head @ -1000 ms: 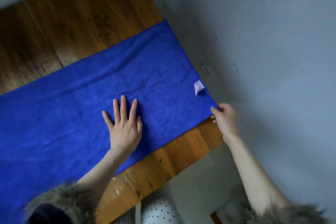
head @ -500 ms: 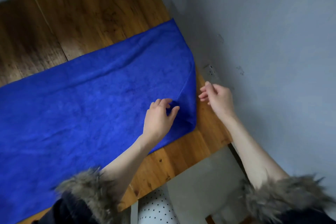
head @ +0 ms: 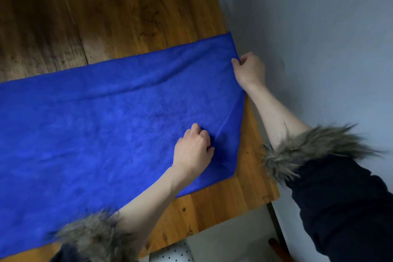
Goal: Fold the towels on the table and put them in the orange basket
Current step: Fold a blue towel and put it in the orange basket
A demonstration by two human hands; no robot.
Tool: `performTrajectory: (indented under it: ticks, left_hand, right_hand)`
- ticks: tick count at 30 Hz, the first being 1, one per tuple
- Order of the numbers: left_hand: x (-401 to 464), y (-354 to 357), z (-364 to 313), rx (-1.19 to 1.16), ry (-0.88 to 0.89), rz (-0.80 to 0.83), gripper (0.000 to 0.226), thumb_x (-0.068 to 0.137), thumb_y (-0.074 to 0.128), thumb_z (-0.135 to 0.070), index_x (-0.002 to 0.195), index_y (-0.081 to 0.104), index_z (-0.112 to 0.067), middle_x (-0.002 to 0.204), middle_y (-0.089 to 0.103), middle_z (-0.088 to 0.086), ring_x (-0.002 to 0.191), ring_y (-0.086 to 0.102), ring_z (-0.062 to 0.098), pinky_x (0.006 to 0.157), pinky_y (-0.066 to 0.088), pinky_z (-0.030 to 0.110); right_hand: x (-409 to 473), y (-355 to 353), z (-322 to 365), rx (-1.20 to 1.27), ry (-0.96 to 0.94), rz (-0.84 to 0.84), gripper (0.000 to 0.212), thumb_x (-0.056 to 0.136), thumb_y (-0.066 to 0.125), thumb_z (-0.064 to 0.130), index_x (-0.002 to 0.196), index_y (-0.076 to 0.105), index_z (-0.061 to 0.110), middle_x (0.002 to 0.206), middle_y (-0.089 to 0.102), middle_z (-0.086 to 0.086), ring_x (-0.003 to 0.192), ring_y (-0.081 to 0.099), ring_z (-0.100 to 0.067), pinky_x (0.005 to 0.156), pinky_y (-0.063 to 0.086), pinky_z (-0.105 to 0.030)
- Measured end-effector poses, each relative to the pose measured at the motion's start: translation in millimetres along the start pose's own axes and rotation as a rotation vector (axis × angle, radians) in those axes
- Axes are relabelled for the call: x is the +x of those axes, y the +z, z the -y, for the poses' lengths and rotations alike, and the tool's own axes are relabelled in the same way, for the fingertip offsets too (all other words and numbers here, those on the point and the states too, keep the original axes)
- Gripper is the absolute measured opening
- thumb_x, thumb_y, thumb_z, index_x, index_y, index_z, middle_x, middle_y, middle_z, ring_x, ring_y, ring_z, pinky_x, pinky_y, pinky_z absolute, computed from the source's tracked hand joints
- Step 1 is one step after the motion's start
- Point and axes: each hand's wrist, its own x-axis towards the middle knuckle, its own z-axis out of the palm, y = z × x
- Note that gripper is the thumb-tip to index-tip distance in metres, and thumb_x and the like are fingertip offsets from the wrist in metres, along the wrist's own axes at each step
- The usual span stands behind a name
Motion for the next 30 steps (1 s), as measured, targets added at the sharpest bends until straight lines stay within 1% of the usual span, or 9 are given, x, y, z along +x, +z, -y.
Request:
performTrajectory:
  ticks: [3,9,12,15,18,21,23,25,30]
  left_hand:
    - [3,-5,3,-0.022,0.024,0.072,0.02,0.091,0.053,-0.029,0.1,0.056,-0.011,0.108,0.044,0.001,0.1,0.046,0.021,0.063,0.035,0.029]
    - [15,-4,-11,-0.125,0.08,0.188,0.02,0.091,0.052,-0.022,0.103,0.055,-0.005,0.111,0.048,0.009,0.096,0.043,0.025,0.079,0.035,0.027]
    - [20,3,-27,-0.173,0.129,0.275,0.02,0.091,0.053,-0.022,0.101,0.054,-0.005,0.11,0.048,0.01,0.096,0.041,0.025,0.079,0.033,0.024]
    - [26,8,-44,-0.263,0.157,0.347,0.011,0.092,0.054,-0.022,0.092,0.049,-0.012,0.1,0.047,0.006,0.094,0.04,0.022,0.077,0.033,0.024]
    - [27,8,-46,-0.395,0.109,0.335,0.01,0.091,0.055,-0.019,0.089,0.046,-0.015,0.086,0.052,0.003,0.08,0.045,0.019,0.068,0.038,0.026]
    - [17,1,-33,-0.528,0.037,0.3,0.01,0.09,0.058,-0.019,0.086,0.049,-0.017,0.075,0.054,-0.002,0.067,0.047,0.012,0.056,0.039,0.016]
    - [4,-8,-23,-0.614,0.004,0.295,0.014,0.089,0.06,-0.02,0.08,0.05,-0.02,0.071,0.054,-0.004,0.066,0.05,0.011,0.058,0.041,0.017]
    - [-9,-23,-12,-0.726,-0.035,0.288,0.018,0.088,0.061,-0.017,0.076,0.05,-0.022,0.069,0.056,-0.003,0.064,0.055,0.012,0.065,0.046,0.028]
    - [-51,-71,27,-0.874,-0.061,0.197,0.018,0.088,0.061,-0.011,0.076,0.05,-0.016,0.065,0.056,-0.002,0.05,0.054,0.002,0.057,0.044,0.016]
  right_hand:
    - [10,2,6,-0.001,0.04,-0.045,0.021,0.095,0.051,0.022,0.106,0.061,0.007,0.108,0.065,-0.008,0.099,0.06,-0.021,0.069,0.034,-0.019]
    - [23,-17,-8,-0.01,0.128,-0.035,0.019,0.094,0.053,0.019,0.103,0.063,0.006,0.109,0.066,-0.011,0.098,0.059,-0.021,0.065,0.032,-0.017]
    - [26,-34,-25,-0.022,0.192,-0.063,0.017,0.094,0.052,0.017,0.102,0.063,0.008,0.111,0.065,-0.014,0.106,0.059,-0.027,0.079,0.041,-0.026]
    - [22,-48,-39,-0.013,0.212,-0.097,0.02,0.092,0.053,0.015,0.106,0.064,0.005,0.113,0.065,-0.015,0.107,0.058,-0.028,0.083,0.041,-0.027]
    - [8,-52,-41,0.038,0.148,-0.092,0.021,0.091,0.055,0.016,0.108,0.063,0.004,0.109,0.066,-0.013,0.103,0.06,-0.026,0.081,0.041,-0.025]
    - [-8,-55,-30,0.105,0.093,-0.119,0.019,0.091,0.057,0.017,0.105,0.063,0.006,0.101,0.065,-0.008,0.089,0.058,-0.017,0.076,0.042,-0.022]
    - [-19,-58,-17,0.139,0.044,-0.131,0.016,0.09,0.057,0.017,0.102,0.063,0.008,0.091,0.061,-0.003,0.082,0.053,-0.012,0.07,0.044,-0.014]
    - [-34,-61,2,0.15,-0.006,-0.126,0.012,0.091,0.057,0.017,0.1,0.062,0.012,0.085,0.056,0.003,0.076,0.051,-0.01,0.056,0.037,-0.002]
    - [-87,-55,62,0.174,-0.164,-0.125,0.004,0.088,0.059,0.014,0.092,0.061,0.014,0.082,0.056,0.003,0.075,0.051,-0.012,0.058,0.033,-0.011]
